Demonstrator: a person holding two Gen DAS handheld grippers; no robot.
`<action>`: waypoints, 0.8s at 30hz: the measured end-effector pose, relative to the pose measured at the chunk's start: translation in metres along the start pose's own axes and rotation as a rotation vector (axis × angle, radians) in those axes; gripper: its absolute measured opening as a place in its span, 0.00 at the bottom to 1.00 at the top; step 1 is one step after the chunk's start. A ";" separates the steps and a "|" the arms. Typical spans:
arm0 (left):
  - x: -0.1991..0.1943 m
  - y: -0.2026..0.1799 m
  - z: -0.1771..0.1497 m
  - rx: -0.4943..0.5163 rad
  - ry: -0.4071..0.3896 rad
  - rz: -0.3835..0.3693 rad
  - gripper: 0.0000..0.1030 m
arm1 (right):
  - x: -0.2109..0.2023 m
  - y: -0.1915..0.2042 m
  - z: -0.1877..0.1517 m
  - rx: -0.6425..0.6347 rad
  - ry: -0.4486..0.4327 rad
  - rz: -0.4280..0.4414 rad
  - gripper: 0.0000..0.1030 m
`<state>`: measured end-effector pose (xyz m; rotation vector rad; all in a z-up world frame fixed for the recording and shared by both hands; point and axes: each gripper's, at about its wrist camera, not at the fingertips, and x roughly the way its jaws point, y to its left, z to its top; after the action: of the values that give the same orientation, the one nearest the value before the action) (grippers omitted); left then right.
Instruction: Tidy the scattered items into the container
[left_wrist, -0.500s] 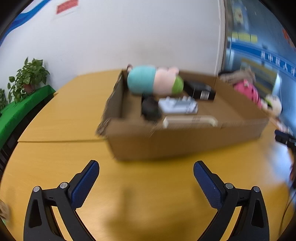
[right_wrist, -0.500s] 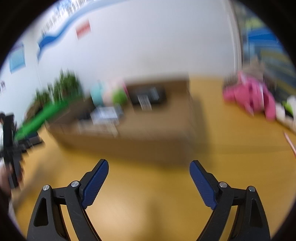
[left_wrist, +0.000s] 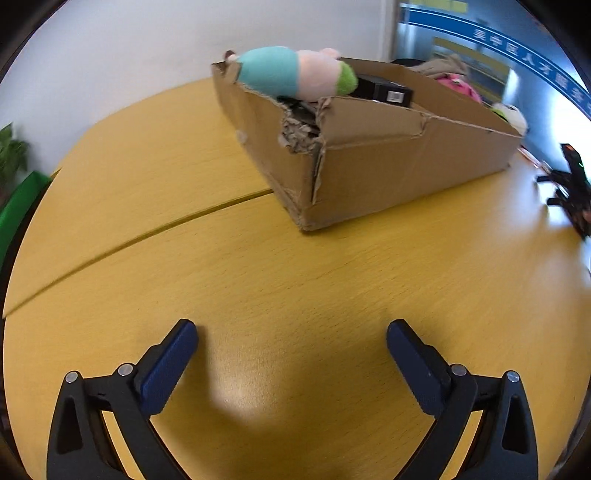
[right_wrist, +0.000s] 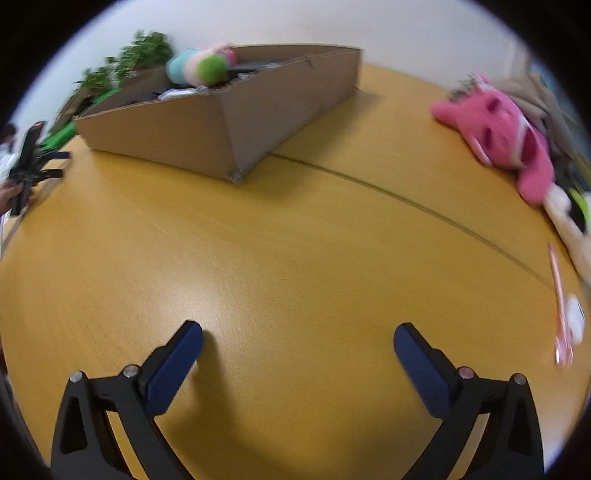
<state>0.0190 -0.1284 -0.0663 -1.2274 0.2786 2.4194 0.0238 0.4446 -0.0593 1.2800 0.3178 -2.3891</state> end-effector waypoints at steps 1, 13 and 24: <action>0.000 0.000 0.000 0.015 0.001 -0.011 1.00 | 0.002 -0.002 0.000 -0.026 -0.026 0.017 1.00; -0.011 0.022 0.009 0.067 0.013 -0.056 1.00 | 0.013 -0.033 0.024 -0.131 -0.044 0.094 1.00; -0.010 0.024 0.008 0.068 0.012 -0.057 1.00 | 0.011 -0.033 0.027 -0.131 -0.041 0.094 1.00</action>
<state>0.0072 -0.1499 -0.0538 -1.2043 0.3221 2.3359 -0.0165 0.4612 -0.0535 1.1598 0.3872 -2.2728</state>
